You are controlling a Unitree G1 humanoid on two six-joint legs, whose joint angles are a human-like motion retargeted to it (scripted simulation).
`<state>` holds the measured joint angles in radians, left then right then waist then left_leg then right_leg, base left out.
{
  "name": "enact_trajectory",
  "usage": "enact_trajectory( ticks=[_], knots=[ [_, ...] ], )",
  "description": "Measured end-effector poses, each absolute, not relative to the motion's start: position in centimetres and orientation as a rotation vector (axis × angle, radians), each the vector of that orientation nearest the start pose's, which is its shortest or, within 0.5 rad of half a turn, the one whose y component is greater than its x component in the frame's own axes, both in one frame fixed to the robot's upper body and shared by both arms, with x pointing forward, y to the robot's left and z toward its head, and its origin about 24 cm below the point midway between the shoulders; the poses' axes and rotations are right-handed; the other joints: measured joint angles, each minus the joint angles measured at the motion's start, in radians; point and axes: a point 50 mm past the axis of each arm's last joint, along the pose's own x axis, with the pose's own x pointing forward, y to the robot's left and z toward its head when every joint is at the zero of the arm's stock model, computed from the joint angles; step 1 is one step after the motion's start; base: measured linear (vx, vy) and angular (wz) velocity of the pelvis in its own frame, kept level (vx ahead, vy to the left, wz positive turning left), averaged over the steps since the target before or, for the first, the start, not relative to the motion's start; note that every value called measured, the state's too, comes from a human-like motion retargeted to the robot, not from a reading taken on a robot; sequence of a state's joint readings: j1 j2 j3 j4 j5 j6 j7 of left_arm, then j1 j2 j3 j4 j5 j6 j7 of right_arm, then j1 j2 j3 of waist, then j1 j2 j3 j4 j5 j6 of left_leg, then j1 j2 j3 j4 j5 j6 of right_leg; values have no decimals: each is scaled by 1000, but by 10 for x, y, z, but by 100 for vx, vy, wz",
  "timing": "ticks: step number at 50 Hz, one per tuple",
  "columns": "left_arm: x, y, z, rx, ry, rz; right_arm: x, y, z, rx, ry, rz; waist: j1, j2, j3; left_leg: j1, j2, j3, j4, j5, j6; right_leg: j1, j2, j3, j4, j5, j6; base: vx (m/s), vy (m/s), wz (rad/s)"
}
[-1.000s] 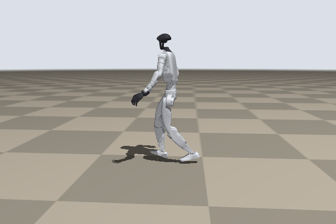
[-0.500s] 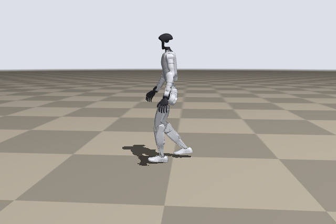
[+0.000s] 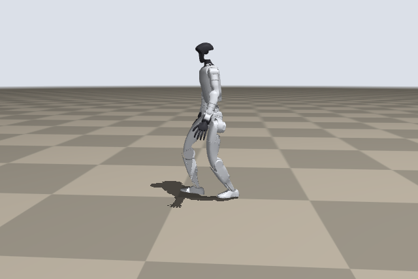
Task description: Run
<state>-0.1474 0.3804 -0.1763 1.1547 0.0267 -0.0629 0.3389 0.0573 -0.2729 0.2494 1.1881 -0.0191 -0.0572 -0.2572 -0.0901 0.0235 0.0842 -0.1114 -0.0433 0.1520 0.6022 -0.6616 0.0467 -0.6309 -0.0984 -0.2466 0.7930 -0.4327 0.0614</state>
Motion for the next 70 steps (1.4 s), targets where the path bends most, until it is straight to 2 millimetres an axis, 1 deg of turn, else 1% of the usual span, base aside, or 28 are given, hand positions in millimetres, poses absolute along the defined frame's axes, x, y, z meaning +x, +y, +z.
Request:
enact_trajectory(
  ticks=[2, 5, 7, 9, 12, 14, 15, 18, 20, 22, 25, 29, 32, 35, 38, 41, 43, 45, 47, 49, 51, 53, 55, 58, 60, 63, 67, 70],
  knots=[
    [160, 291, -116, 642, 921, 363, 90, -242, -155, -539, 1117, -117, 4, -34, 6, -24, -46, -22, -5, 22, 20, -14, -54, 36, 192, -44, -7, -56, 6, 70],
    [137, 296, -125, 657, 1023, 389, 111, -236, -150, -556, 1046, -70, 14, -90, 1, -68, -114, -52, -7, 71, 41, 24, -111, 94, 434, -97, -11, -53, 4, 63],
    [122, 302, -129, 661, 1088, 403, 128, -233, -145, -576, 989, -36, 17, -140, -14, -68, -170, -74, -96, 153, 53, 89, -136, 137, 515, -110, 9, -49, 1, 62],
    [104, 305, -133, 663, 1149, 408, 141, -230, -140, -593, 939, -16, 38, -173, -29, -89, -191, -82, -135, 212, 56, 182, -124, 163, 524, -109, 35, -49, -1, 48],
    [82, 309, -137, 656, 1216, 415, 158, -227, -133, -620, 870, -6, 72, -209, -52, -128, -204, -83, -184, 290, 51, 327, -81, 194, 411, -106, 70, -49, -5, 45],
    [72, 309, -139, 653, 1242, 417, 168, -227, -127, -639, 827, -13, 96, -218, -62, -153, -201, -82, -214, 338, 36, 409, -46, 209, 269, -130, 68, -49, -8, 44],
    [68, 309, -140, 652, 1252, 417, 174, -227, -124, -648, 804, -19, 107, -217, -66, -169, -196, -82, -226, 360, 25, 444, -29, 214, 191, -148, 60, -50, -9, 43],
    [65, 304, -142, 647, 1250, 402, 191, -231, -113, -682, 739, -49, 130, -182, -73, -231, -154, -86, -249, 416, -23, 493, 30, 196, -33, -216, 1, -51, -11, 45],
    [63, 297, -145, 648, 1241, 376, 198, -233, -109, -697, 708, -66, 132, -170, -59, -273, -142, -69, -232, 439, -52, 493, 36, 175, -91, -262, -28, -54, -11, 62],
    [70, 289, -147, 648, 1210, 334, 207, -238, -102, -714, 678, -93, 137, -121, -78, -325, -75, -53, -264, 447, -70, 477, 88, 143, -222, -213, -52, -53, -10, 71],
    [72, 276, -150, 653, 1182, 265, 206, -240, -101, -722, 676, -113, 125, -105, -65, -373, -40, -19, -223, 398, -73, 437, 80, 96, -239, -195, -54, -53, -7, 85],
    [74, 268, -152, 674, 1157, 190, 192, -245, -109, -724, 721, -124, 120, -69, -83, -427, 32, 24, -74, 321, -65, 382, 94, 38, -289, -129, -48, -47, -3, 74],
    [74, 268, -151, 703, 1150, 160, 173, -248, -118, -730, 781, -118, 124, -37, -103, -446, 109, 45, 131, 224, -43, 353, 117, 1, -315, -87, -52, -41, 0, 61],
    [75, 272, -150, 725, 1144, 159, 150, -249, -129, -741, 856, -103, 130, 2, -122, -424, 205, 51, 356, 132, -20, 332, 155, -31, -332, -52, -68, -36, 2, 52],
    [79, 275, -148, 729, 1135, 178, 126, -249, -139, -759, 933, -83, 127, 45, -141, -355, 287, 35, 520, 95, -17, 308, 198, -59, -351, -14, -91, -33, 4, 47],
    [89, 276, -145, 728, 1111, 197, 104, -247, -147, -779, 1002, -62, 107, 82, -156, -252, 327, 4, 562, 104, -43, 299, 235, -88, -396, 36, -108, -31, 5, 52],
    [98, 275, -143, 727, 1083, 205, 92, -246, -151, -789, 1042, -54, 85, 99, -160, -178, 326, -14, 515, 115, -66, 290, 244, -107, -415, 63, -115, -30, 7, 61],
    [110, 272, -141, 732, 1042, 203, 81, -245, -155, -797, 1078, -47, 63, 105, -164, -117, 306, -27, 425, 113, -83, 261, 230, -127, -394, 73, -116, -32, 8, 61],
    [127, 267, -136, 742, 982, 187, 73, -243, -157, -800, 1105, -46, 46, 99, -168, -74, 270, -33, 305, 97, -91, 221, 198, -141, -359, 75, -113, -33, 9, 63],
    [147, 260, -130, 756, 906, 167, 68, -241, -159, -797, 1122, -48, 31, 79, -172, -47, 221, -30, 174, 79, -85, 174, 151, -149, -322, 77, -103, -35, 10, 66],
    [167, 252, -123, 770, 821, 147, 67, -238, -160, -786, 1129, -52, 18, 51, -175, -35, 169, -19, 45, 69, -67, 121, 98, -146, -292, 85, -85, -38, 12, 70],
    [182, 243, -116, 776, 745, 129, 65, -235, -161, -773, 1136, -52, 11, 34, -164, -44, 146, -4, -13, 47, -51, 77, 66, -130, -261, 104, -60, -44, 14, 70],
    [200, 237, -106, 784, 664, 124, 72, -231, -161, -750, 1123, -64, -11, -13, -179, -43, 66, 2, -184, 114, -27, -2, 11, -62, -244, 117, -14, -43, 15, 94],
    [207, 231, -101, 789, 613, 124, 76, -228, -161, -728, 1106, -71, -19, -37, -155, -83, 40, 12, -197, 126, -14, -61, -12, 2, -176, 77, 18, -46, 14, 67],
    [207, 232, -101, 796, 610, 134, 82, -227, -160, -716, 1088, -78, -22, -56, -148, -111, 14, 10, -216, 144, -3, -98, -42, 19, -91, 44, 20, -44, 13, 58],
    [193, 239, -108, 820, 672, 152, 91, -227, -157, -713, 1057, -85, -29, -89, -144, -150, -34, -4, -222, 172, 14, -130, -99, 41, 120, -25, 7, -42, 11, 64],
    [158, 253, -125, 856, 821, 155, 101, -228, -153, -716, 1012, -103, -31, -137, -155, -201, -102, -20, -214, 214, 32, -90, -158, 78, 374, -110, -5, -39, 9, 66],
    [125, 263, -136, 877, 944, 138, 108, -228, -150, -726, 970, -116, -23, -173, -179, -241, -146, -27, -222, 257, 44, -1, -167, 111, 467, -140, 11, -36, 7, 58]
  ],
)
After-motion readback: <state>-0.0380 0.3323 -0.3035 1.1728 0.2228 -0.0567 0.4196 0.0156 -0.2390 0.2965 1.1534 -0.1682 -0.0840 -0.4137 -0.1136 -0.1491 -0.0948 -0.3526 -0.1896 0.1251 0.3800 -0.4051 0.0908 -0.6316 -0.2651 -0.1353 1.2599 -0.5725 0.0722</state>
